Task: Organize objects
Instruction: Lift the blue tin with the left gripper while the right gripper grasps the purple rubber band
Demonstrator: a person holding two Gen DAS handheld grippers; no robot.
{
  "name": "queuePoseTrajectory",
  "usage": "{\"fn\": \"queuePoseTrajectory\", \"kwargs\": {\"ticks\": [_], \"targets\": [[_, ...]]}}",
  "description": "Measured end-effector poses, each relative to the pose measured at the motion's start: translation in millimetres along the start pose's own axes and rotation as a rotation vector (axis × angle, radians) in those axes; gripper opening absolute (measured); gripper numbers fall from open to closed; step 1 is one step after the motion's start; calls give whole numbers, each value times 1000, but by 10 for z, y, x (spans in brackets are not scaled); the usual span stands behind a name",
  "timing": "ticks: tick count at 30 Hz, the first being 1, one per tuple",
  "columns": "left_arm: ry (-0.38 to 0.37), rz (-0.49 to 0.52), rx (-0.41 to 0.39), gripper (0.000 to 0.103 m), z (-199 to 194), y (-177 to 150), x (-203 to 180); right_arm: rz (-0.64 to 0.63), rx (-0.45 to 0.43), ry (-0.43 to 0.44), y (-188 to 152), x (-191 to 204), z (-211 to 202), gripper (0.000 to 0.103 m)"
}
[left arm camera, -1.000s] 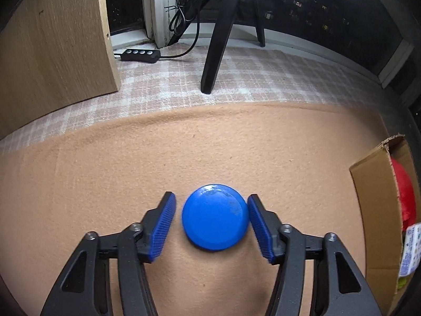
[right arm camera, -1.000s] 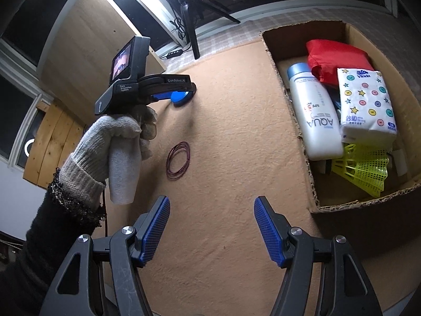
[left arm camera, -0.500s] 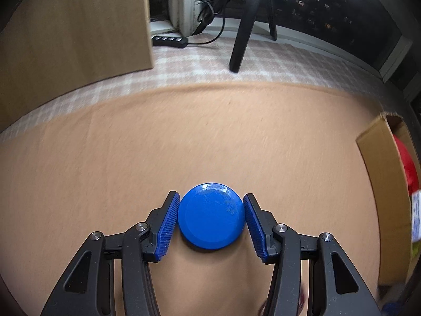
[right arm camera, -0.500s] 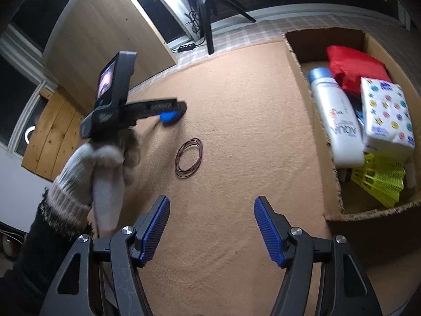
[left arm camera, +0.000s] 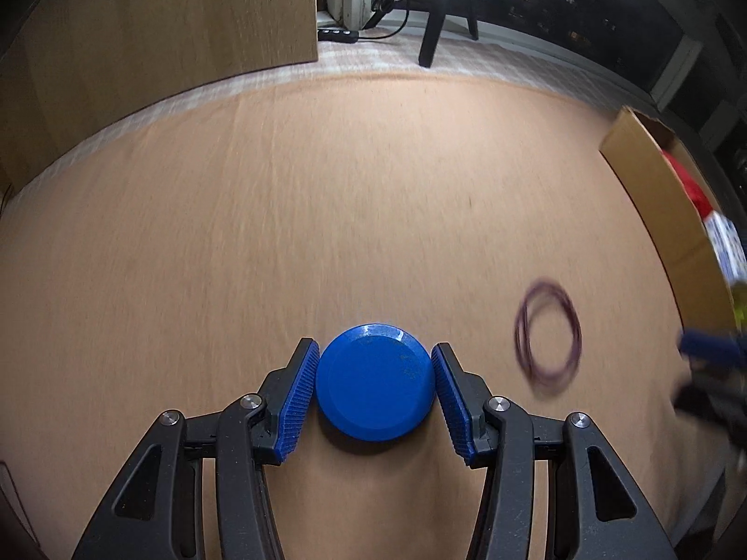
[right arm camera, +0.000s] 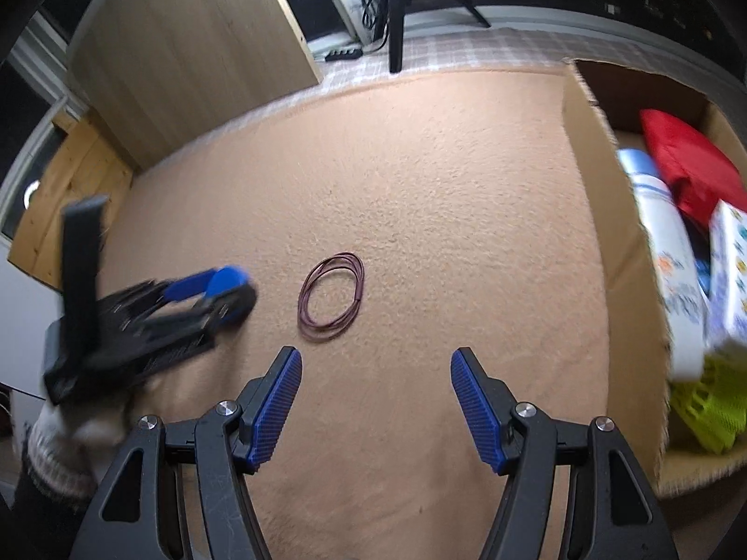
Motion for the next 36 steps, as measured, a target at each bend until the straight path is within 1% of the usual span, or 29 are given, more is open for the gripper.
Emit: {"fn": "queuePoseTrajectory", "kwargs": {"ticks": [2,4,6,11,15,16,17,19,20,21,23,27,29,31,33,36], "targets": [[-11,2,3,54,-58,-131,6,-8,16,-5,67,11,89,62],[-20,2,5,54,-119,-247,6,-20,32,-2,132,43,184,60],[-32,-4,8,54,-162,-332,14,-36,48,-17,204,70,288,54],[-88,-51,28,56,-256,-467,89,-63,55,-56,409,91,462,51],[-100,-64,31,57,-303,-545,165,-71,51,-70,537,100,580,50],[-99,-67,31,57,-307,-561,184,-73,57,-71,554,104,616,49],[-102,-72,32,57,-312,-576,202,-77,67,-70,559,111,661,44],[-105,-76,31,57,-326,-603,221,-107,71,-84,561,142,688,43],[-105,-77,31,57,-330,-613,225,-121,82,-80,544,170,699,39],[-107,-77,30,57,-339,-623,228,-125,90,-66,523,188,698,33],[-109,-74,28,57,-346,-625,231,-141,119,-35,444,235,695,29],[-110,-62,29,57,-348,-622,220,-230,174,-27,234,339,677,26],[-109,-53,28,61,-343,-623,194,-235,186,-17,158,348,643,25],[-106,-40,26,68,-333,-612,146,-220,179,-12,145,326,620,24],[-87,-19,19,69,-324,-606,97,-214,162,-29,155,292,597,24],[-50,17,5,69,-298,-583,46,-266,163,-94,167,286,601,22]]}}
Point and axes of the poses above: each gripper's, at about its wrist camera, not at the fingertips, and z roughly the way its jaws point, x to its left, y to its top, the point moved 6 cm from there along z, roughly the way its jaws point, and after that the axes turned 11 degrees about y, right-handed, at the moved point
